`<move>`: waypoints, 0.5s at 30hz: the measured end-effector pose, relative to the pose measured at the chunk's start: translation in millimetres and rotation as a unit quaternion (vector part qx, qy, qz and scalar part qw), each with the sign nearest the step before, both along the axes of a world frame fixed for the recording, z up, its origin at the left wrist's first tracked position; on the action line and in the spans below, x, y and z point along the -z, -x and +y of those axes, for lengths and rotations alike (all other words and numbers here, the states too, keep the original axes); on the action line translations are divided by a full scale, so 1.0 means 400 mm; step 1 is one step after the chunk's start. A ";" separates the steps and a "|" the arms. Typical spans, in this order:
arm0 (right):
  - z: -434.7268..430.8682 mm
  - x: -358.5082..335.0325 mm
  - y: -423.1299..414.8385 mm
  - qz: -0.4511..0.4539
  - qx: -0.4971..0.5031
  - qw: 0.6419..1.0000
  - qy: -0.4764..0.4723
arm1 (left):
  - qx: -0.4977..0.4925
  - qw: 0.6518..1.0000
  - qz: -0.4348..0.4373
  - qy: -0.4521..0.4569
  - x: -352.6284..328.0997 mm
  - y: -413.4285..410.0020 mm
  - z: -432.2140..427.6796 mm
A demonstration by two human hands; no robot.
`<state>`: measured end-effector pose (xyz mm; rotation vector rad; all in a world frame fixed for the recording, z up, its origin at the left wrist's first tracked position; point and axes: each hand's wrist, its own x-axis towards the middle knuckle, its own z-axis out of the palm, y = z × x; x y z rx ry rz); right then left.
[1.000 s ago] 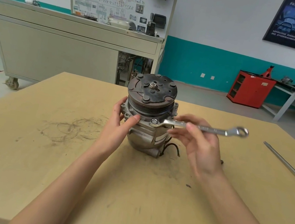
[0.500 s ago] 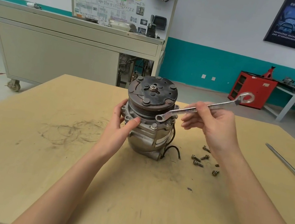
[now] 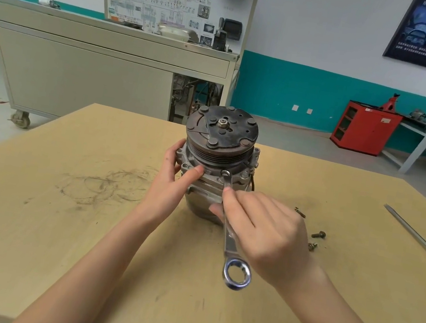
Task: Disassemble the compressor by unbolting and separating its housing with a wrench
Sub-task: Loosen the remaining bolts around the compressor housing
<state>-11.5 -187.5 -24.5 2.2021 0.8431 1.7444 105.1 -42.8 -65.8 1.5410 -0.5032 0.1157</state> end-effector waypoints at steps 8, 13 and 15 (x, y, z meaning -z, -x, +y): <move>0.017 0.043 0.001 0.007 0.019 1.000 0.009 | -0.007 1.000 0.003 -0.003 0.000 0.000 0.000; -0.048 0.071 -0.005 0.100 -0.111 0.977 -0.155 | -0.001 1.000 0.016 -0.002 0.003 -0.002 0.001; -0.069 0.064 -0.006 0.287 -0.259 0.842 -0.377 | 0.003 1.000 0.020 -0.002 0.002 0.000 0.002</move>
